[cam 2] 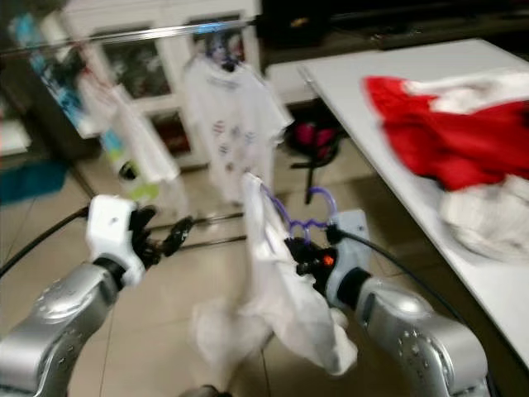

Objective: Hang hanger

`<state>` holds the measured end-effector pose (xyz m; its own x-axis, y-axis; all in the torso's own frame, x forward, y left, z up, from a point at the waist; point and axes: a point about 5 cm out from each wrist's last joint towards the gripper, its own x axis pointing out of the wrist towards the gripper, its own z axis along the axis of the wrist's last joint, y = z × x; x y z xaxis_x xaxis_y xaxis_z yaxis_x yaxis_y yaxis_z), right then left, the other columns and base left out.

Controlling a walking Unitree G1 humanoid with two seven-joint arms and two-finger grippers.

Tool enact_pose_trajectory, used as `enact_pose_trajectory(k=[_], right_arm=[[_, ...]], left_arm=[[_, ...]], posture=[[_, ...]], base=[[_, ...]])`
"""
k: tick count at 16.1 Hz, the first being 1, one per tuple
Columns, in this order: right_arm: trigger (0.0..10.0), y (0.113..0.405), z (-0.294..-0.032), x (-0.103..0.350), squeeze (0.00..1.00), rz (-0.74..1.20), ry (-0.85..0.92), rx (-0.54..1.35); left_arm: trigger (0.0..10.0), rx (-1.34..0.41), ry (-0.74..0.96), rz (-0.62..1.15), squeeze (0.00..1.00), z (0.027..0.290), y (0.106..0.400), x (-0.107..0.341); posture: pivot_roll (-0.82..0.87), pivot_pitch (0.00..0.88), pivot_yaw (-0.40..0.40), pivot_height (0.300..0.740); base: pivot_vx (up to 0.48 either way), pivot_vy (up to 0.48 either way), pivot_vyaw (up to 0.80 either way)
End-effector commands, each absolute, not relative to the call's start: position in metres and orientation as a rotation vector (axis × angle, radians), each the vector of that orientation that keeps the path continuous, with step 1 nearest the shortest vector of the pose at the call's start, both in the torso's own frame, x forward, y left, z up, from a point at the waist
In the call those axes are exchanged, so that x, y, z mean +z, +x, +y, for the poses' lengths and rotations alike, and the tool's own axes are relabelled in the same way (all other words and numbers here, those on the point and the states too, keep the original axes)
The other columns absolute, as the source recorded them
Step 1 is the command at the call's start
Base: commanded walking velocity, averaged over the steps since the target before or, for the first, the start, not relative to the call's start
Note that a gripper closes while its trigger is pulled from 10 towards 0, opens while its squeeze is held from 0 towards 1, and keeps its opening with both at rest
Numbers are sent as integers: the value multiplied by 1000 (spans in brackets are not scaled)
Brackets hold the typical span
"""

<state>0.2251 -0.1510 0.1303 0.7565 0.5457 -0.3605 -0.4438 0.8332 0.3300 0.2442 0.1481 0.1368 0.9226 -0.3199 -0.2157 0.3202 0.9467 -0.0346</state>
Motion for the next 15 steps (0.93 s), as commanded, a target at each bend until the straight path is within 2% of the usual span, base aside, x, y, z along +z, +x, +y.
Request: enact_pose_trajectory(k=[1,4,10,11,15], right_arm=[[10000,226,-145,136,0,429,227,575],[10000,244,-130,142,0,388,251,617],[10000,257,-147,134,0,402,161,459],[10000,256,-150,135,0,389,148,406],[10000,260,-141,145,0,324,218,410]], left_arm=[[10000,-310,13,242,0,152,240,136],[10000,-279,34,211,0,164,238,139],[10000,-268,54,221,0,164,237,133],[10000,-258,59,224,0,163,233,133],[10000,-293,48,228,0,161,238,130]], posture=[[-144,32,78,740],[-148,0,49,740],[-141,0,73,740],[-133,0,73,740],[-159,0,75,740]], base=[[0,0,800],[0,0,800],[0,0,800],[0,0,0],[0,0,0]])
